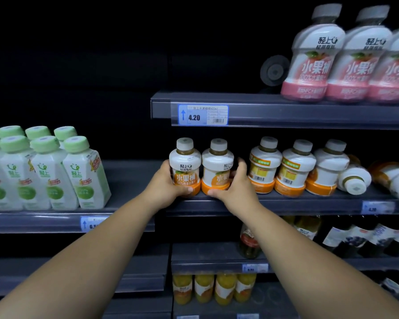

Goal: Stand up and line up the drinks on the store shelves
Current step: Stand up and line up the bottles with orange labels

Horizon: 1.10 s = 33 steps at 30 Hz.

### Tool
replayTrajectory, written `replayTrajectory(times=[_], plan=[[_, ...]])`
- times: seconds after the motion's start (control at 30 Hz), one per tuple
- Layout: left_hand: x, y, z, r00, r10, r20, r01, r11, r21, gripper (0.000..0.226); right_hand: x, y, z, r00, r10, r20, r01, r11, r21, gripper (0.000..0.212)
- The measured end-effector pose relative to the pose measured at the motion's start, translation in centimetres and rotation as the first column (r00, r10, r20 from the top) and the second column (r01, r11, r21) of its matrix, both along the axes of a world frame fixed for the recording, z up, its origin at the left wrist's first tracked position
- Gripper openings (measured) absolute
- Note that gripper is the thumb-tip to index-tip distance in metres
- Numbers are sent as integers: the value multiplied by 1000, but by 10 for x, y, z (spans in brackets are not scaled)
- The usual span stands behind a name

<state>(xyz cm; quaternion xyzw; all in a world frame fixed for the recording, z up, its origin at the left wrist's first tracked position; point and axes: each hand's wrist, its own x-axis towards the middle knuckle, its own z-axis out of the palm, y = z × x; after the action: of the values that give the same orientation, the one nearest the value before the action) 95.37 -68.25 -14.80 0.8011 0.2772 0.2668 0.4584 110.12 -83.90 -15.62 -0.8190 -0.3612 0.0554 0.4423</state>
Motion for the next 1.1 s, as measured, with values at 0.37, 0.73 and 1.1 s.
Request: replayTrajectory(times=[0.37,0.73,1.1], plan=[[-6,-2,1,1000,-12,25,11,999,32,86,-5,6,3,998,-40,55,43,998,-53,80],[-12,2,-2,999,33,29,-33,999,21,85,2,4,3,992,123,-16,-124,989,-84,67],[-14,-62,22,982,95,162,-152,909,389,59,18,-45,4,990,137,15,-137,968,209,81]])
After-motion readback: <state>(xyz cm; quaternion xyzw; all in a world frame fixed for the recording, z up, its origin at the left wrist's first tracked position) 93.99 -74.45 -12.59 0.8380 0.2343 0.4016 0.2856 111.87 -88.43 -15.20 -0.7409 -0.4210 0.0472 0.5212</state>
